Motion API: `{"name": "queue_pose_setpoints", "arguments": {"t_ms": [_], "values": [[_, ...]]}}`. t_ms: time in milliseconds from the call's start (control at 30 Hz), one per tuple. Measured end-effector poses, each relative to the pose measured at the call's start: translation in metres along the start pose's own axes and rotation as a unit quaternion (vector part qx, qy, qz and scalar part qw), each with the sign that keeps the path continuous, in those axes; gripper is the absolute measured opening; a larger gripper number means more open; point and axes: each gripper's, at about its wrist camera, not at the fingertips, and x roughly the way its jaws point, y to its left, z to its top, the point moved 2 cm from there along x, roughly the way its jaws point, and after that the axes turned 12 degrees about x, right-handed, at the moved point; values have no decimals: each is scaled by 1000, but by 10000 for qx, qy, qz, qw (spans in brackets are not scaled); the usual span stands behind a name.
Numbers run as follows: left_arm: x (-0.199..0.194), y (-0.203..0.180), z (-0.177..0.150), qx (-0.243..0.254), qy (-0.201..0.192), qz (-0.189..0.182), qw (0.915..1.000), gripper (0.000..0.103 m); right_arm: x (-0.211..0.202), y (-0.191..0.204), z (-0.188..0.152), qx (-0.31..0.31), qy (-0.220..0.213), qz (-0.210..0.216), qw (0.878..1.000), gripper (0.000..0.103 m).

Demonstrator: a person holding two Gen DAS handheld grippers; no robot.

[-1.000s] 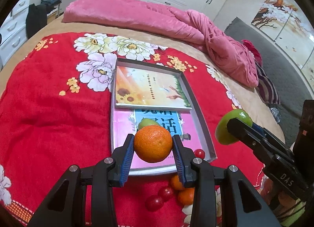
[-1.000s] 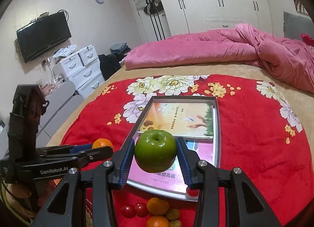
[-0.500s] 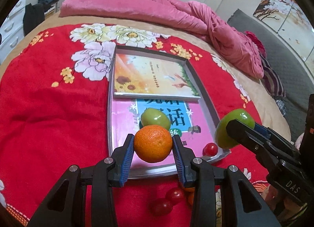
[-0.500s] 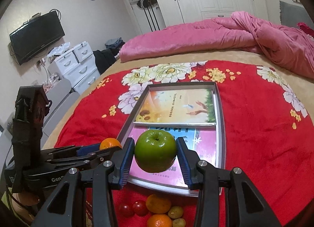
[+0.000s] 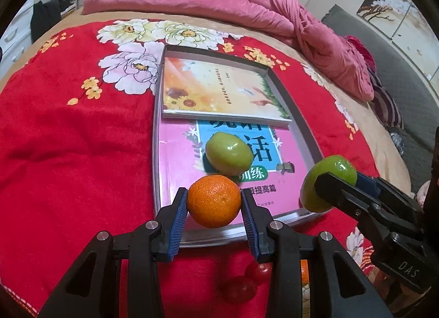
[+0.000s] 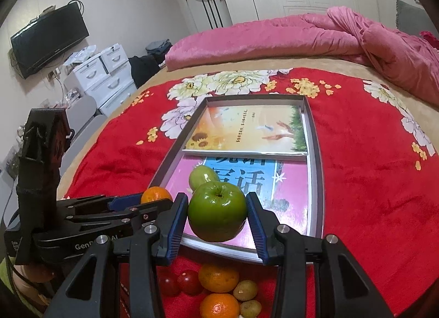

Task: Organize fruits
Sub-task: 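Carry the green apple and the mandarin over the grey tray with both tools, then lower the apple onto the book and open the right tool while the left holds the mandarin above the tray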

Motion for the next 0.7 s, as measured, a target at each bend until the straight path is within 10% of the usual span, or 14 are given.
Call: {"name": "queue_pose_setpoints", "arguments": {"t_ms": [700], "values": [[19,0,-6,146,175,99,9997,40,26,-7,-9,-107,299,-298,9991,44]]}}
